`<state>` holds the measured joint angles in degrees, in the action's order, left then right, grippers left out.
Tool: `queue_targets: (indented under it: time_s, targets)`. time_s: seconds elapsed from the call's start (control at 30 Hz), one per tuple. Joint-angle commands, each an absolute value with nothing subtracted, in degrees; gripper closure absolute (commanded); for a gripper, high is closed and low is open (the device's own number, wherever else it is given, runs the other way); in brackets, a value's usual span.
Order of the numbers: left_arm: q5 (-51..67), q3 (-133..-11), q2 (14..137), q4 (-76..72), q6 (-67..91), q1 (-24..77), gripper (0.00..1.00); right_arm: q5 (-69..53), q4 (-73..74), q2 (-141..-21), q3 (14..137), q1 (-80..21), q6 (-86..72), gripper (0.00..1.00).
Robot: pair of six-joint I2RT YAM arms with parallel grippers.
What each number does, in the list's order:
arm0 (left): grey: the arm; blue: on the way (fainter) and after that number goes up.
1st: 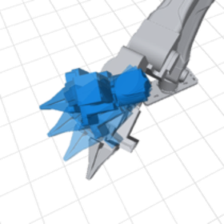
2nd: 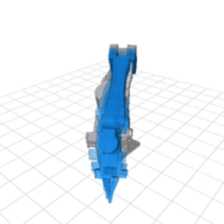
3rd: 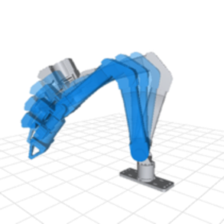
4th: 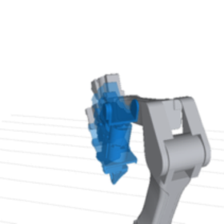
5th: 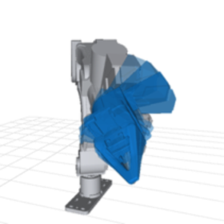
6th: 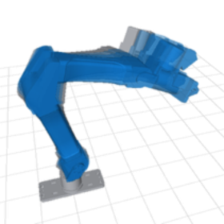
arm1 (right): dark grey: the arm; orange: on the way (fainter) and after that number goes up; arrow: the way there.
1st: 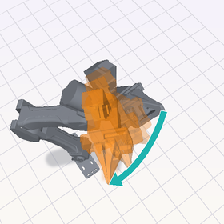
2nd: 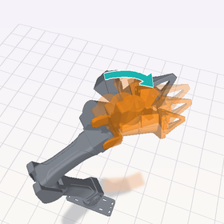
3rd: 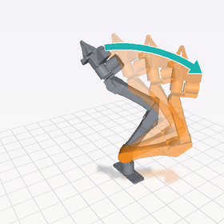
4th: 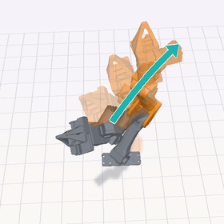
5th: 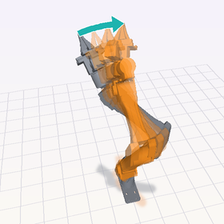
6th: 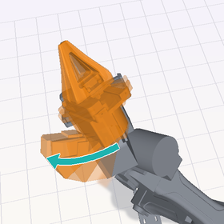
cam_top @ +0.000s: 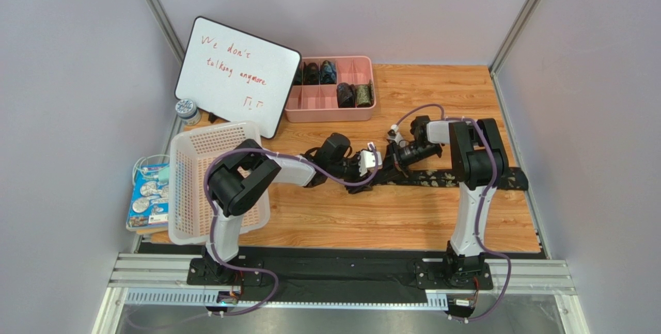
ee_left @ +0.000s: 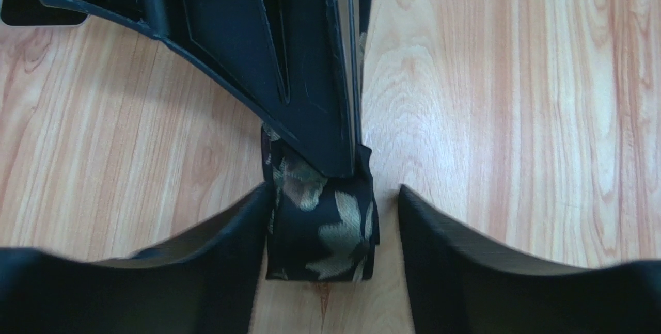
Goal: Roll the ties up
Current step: Roll the tie at the center of the board.
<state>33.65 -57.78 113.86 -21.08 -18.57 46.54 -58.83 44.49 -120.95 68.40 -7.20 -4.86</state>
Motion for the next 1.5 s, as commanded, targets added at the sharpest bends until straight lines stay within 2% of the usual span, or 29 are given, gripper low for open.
queue_targets:
  time_s: [0.0,0.03,0.13,0.17,0.3,0.47,0.67,0.87,1.13,1.3,1.4,1.43,1.47]
  targets:
    - [32.61,-61.78,115.58,-15.75,-22.23,47.64,0.48,-50.97,43.42,-123.58,66.27,-6.86,-6.16,1.0]
    - [32.0,-62.05,115.49,-13.82,-24.32,47.64,0.65,-51.59,43.68,-122.36,66.27,-6.86,-5.54,1.0]
    - [31.2,-62.31,114.26,-8.72,-27.58,47.72,0.82,-53.78,46.31,-119.8,67.14,-6.86,-3.88,1.0]
    - [31.03,-62.84,113.91,-5.48,-28.12,47.72,0.83,-54.31,47.54,-117.79,67.93,-6.86,-1.78,0.94]
    - [30.68,-65.21,113.56,2.37,-29.71,47.72,0.87,-53.18,54.91,-113.74,72.76,-6.15,2.46,0.8]
    - [27.6,-68.55,114.43,10.72,-29.97,48.6,0.87,-50.72,54.94,-112.59,73.22,-5.8,1.32,0.59]
    - [23.91,-71.63,115.84,15.38,-28.13,49.92,0.82,-49.75,49.94,-112.68,71.11,-8.26,-2.63,0.52]
    - [23.38,-72.24,116.19,16.7,-27.6,50.27,0.79,-49.66,41.5,-114.17,70.23,-10.81,-7.82,0.52]
    - [23.47,-73.3,116.8,17.66,-26.81,50.27,0.78,-50.45,37.09,-115.49,67.42,-13.88,-9.67,0.6]
    - [23.38,-73.65,116.98,17.84,-25.75,50.19,0.78,-52.29,35.86,-114.26,65.48,-13.89,-10.1,0.61]
    - [23.2,-73.92,117.07,17.84,-25.05,50.19,0.78,-52.3,35.16,-115.13,65.21,-14.06,-10.37,0.74]
    - [23.2,-73.92,117.16,17.84,-24.87,50.27,0.78,-52.38,35.16,-115.57,65.39,-14.06,-10.37,0.84]
    - [23.29,-74.09,117.16,17.67,-24.61,50.27,0.78,-52.3,35.16,-116.1,65.48,-14.06,-10.46,0.88]
